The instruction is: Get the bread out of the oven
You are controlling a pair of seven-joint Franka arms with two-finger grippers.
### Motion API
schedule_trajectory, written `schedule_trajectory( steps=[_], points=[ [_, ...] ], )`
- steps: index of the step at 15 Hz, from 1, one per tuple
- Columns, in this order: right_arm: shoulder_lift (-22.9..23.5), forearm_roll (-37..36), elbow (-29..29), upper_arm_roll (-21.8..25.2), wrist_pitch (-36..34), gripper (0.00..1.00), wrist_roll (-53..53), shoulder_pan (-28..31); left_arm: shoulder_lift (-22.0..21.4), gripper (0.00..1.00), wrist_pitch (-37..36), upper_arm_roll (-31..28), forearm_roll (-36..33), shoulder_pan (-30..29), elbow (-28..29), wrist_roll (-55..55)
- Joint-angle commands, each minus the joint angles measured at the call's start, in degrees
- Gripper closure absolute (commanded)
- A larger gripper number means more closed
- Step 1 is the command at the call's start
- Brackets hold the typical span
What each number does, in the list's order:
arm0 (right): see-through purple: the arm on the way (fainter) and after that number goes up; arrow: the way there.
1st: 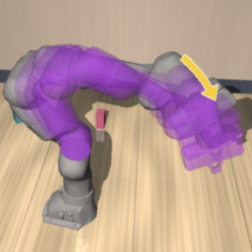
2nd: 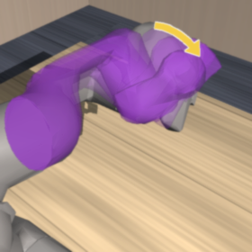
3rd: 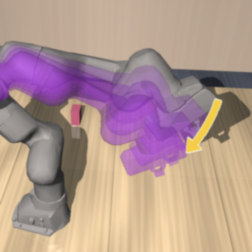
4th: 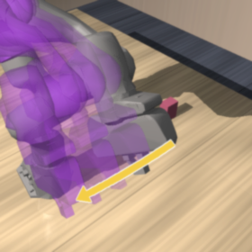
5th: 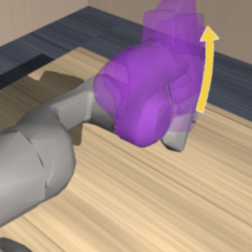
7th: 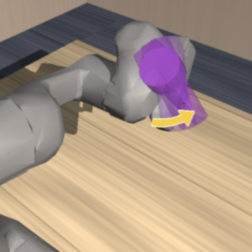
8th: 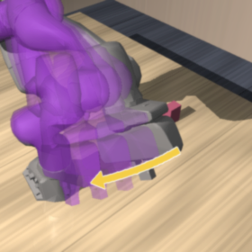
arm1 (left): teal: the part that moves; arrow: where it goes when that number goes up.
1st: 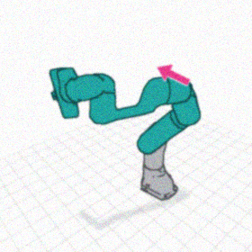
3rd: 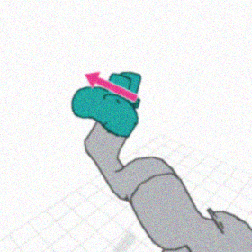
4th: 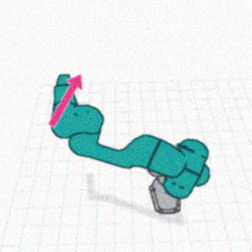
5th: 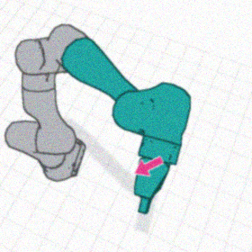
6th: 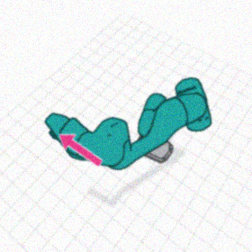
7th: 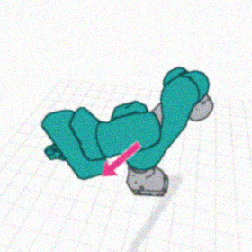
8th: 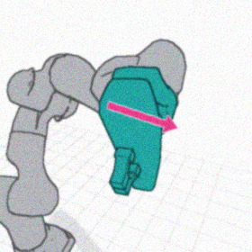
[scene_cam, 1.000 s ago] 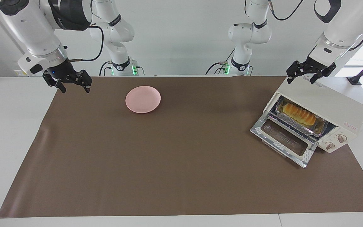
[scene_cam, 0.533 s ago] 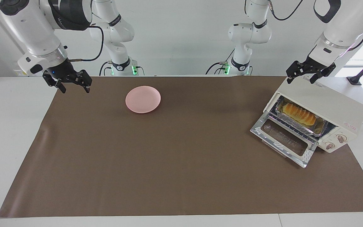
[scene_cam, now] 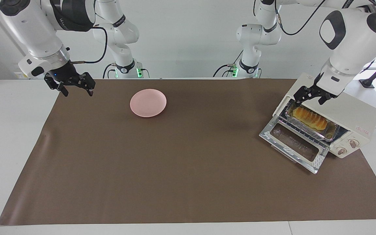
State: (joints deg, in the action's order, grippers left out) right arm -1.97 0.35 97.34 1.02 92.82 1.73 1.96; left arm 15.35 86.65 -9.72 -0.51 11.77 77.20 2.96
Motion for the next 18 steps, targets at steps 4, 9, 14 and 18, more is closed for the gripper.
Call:
schedule_trajectory(
  steps=[4, 9, 14, 18],
  points=[
    [-0.58, -0.61, 0.04, -0.14, -0.79, 0.0, 1.09, 0.23, 9.88, 0.0, 4.2, -1.71, -0.36, 0.01, -6.73, 15.29],
    [-0.58, -0.61, 0.04, -0.14, -0.8, 0.0, 1.09, 0.23, 5.75, 0.0, 14.06, -1.71, -8.36, 1.5, 8.3, 26.81],
    [-0.58, -0.61, 0.04, -0.14, -0.8, 0.0, 1.09, 0.23, 2.94, 0.0, 18.38, -1.79, -9.94, 1.5, 17.0, 29.55],
    [-0.58, -0.61, 0.04, -0.14, -0.79, 0.0, 1.09, 0.23, 1.88, 0.0, 18.73, -1.79, -10.65, 1.5, 19.39, 31.05]
  ],
)
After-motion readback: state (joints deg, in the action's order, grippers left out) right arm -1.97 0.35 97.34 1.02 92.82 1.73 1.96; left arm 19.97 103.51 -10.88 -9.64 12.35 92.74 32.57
